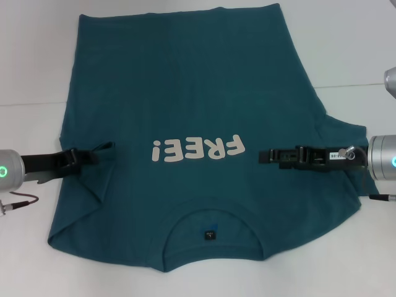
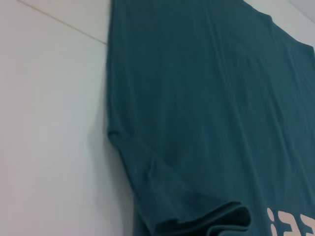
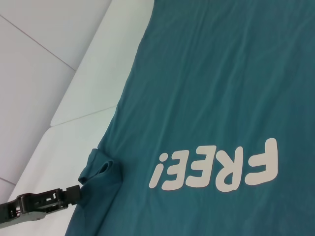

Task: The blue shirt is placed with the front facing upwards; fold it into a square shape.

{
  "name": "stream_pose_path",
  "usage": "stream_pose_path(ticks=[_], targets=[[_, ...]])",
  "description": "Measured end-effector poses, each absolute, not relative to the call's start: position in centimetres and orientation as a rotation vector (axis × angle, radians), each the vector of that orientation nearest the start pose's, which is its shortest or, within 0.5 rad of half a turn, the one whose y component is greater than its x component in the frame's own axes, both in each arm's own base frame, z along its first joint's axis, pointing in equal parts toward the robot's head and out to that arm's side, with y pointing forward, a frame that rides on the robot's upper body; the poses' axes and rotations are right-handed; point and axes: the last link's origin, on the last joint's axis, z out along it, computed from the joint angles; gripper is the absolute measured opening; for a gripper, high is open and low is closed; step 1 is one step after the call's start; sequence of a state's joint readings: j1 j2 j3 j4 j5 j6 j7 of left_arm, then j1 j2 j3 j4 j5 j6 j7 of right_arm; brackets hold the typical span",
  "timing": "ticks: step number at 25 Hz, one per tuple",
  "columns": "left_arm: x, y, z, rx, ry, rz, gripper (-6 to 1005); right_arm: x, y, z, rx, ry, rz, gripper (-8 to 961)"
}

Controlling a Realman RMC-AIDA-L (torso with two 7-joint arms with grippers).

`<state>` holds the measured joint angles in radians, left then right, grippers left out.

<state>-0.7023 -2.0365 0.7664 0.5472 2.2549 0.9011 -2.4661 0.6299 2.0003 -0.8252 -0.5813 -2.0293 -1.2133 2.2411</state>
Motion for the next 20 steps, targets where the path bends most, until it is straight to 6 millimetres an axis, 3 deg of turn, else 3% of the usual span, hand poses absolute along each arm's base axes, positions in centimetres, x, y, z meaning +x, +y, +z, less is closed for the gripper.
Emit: stream_pose_path(ticks=[10, 12, 17, 20], targets=[[-29.40, 41.94, 0.39, -1.866, -1.717, -0.431, 483, 27.51, 38.62, 0.62, -2.232, 1.641, 0.566, 756], [-29.49, 41.92, 0.41, -1.862, -1.718, -0.431, 250, 27.52, 38.62, 0.62, -2.232, 1.641, 0.566, 756], [-29.67, 41.75, 0.42, -1.859, -1.728, -0.432, 28, 27.52, 38.62, 0.63, -2.232, 1.641, 0.566, 755], [-29.52, 41.59, 0.46, -1.878, -1.745, -0.435, 16, 27.52, 38.62, 0.62, -2.232, 1.641, 0.566, 754]])
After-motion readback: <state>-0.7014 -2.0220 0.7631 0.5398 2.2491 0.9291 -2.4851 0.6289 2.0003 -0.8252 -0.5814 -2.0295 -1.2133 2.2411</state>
